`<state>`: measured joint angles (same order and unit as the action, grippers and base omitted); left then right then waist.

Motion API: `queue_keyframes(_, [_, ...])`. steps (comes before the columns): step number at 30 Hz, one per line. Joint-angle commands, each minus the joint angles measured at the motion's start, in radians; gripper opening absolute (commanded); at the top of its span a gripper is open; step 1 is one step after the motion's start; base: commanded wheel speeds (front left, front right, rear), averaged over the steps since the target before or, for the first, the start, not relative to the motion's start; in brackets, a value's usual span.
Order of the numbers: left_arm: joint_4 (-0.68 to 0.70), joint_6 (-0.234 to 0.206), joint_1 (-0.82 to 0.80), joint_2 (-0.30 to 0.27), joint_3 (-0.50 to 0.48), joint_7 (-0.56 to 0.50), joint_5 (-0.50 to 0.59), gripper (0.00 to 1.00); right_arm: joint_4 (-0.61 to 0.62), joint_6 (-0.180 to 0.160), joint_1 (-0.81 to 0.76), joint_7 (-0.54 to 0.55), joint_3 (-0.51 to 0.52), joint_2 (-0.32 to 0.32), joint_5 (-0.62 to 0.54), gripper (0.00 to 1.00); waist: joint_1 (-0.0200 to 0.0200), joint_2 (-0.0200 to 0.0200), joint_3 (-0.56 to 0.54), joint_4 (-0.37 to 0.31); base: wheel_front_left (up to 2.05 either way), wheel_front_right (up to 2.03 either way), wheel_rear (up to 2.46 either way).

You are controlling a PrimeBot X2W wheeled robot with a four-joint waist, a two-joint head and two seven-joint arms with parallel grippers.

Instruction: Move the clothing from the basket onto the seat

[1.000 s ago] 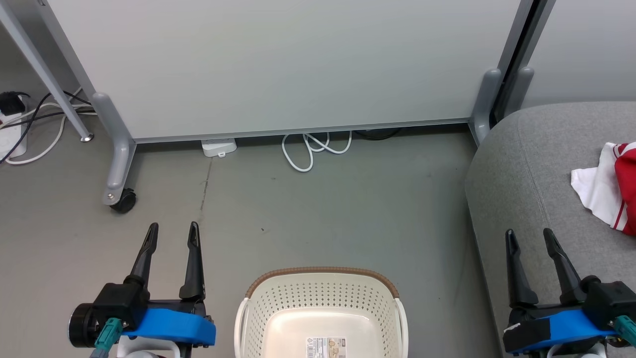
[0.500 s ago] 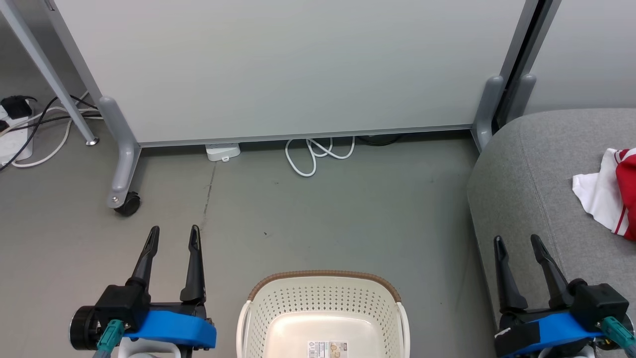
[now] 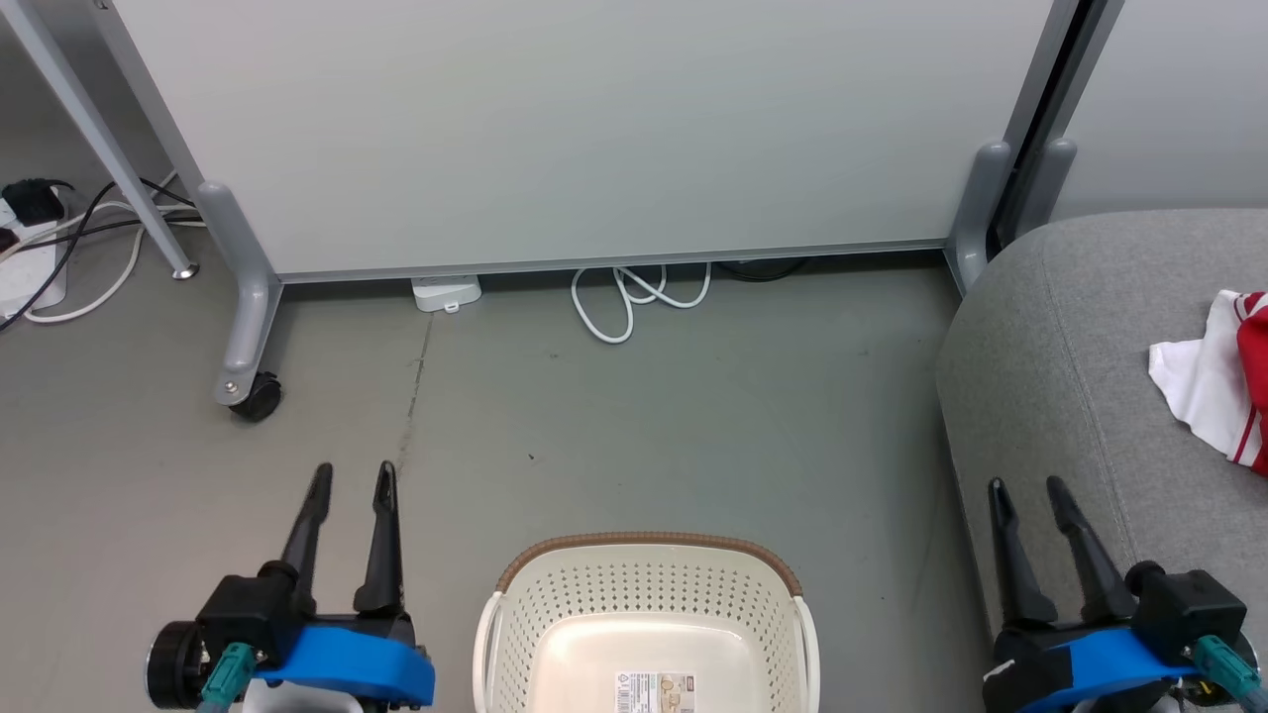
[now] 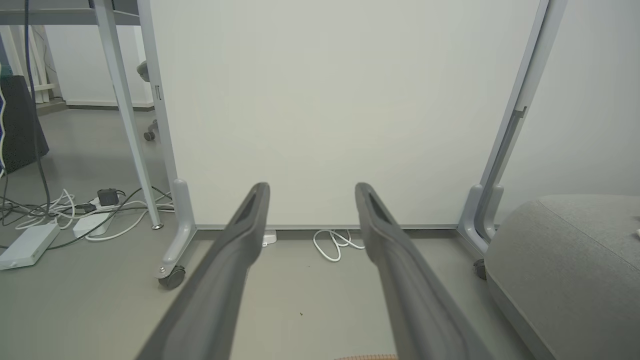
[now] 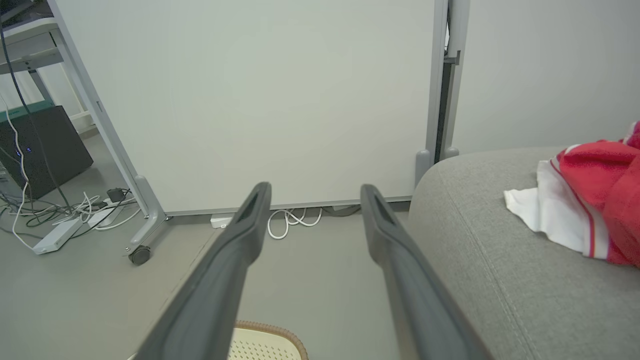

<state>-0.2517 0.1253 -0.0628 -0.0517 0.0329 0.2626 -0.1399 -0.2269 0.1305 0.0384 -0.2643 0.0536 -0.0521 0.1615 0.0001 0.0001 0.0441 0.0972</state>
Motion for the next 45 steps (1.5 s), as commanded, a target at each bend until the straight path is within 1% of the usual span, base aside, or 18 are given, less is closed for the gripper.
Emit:
queue_keyframes(1, [-0.012,0.000,0.007,0.001,0.002,-0.002,-0.003,0.00,-0.014,0.000,-0.004,0.001,0.000,0.001,0.002,0.00,0.0001,-0.0001,0.000,0.000,0.00,0.00,0.00])
queue_keyframes(4, [-0.039,0.000,0.031,0.001,0.007,-0.007,-0.006,0.00,-0.042,0.000,-0.012,0.002,0.000,0.002,0.004,0.00,0.0002,-0.0001,0.000,0.000,0.00,0.00,0.00])
queue_keyframes(8, [-0.034,0.000,0.027,-0.001,0.002,-0.024,-0.092,0.00,-0.044,0.000,-0.004,0.026,0.007,0.002,0.085,0.00,0.0001,-0.0001,-0.001,-0.003,0.00,0.00,0.00])
queue_keyframes(9, [-0.034,0.000,0.027,-0.001,0.002,-0.024,-0.092,0.00,-0.044,0.000,-0.004,0.026,0.007,0.002,0.085,0.00,0.0001,-0.0001,-0.001,-0.003,0.00,0.00,0.00])
queue_keyframes(25, [-0.027,0.001,0.008,-0.010,-0.019,-0.090,-0.395,0.00,-0.034,0.000,0.012,0.099,0.016,0.001,0.376,0.00,0.0001,-0.0001,-0.007,-0.016,0.00,0.00,0.00])
queue_keyframes(45, [-0.015,0.003,-0.009,-0.015,-0.045,-0.161,-0.700,0.00,-0.028,0.000,0.031,0.177,0.029,0.001,0.673,0.00,0.0001,-0.0001,-0.013,-0.031,0.00,0.00,0.00])
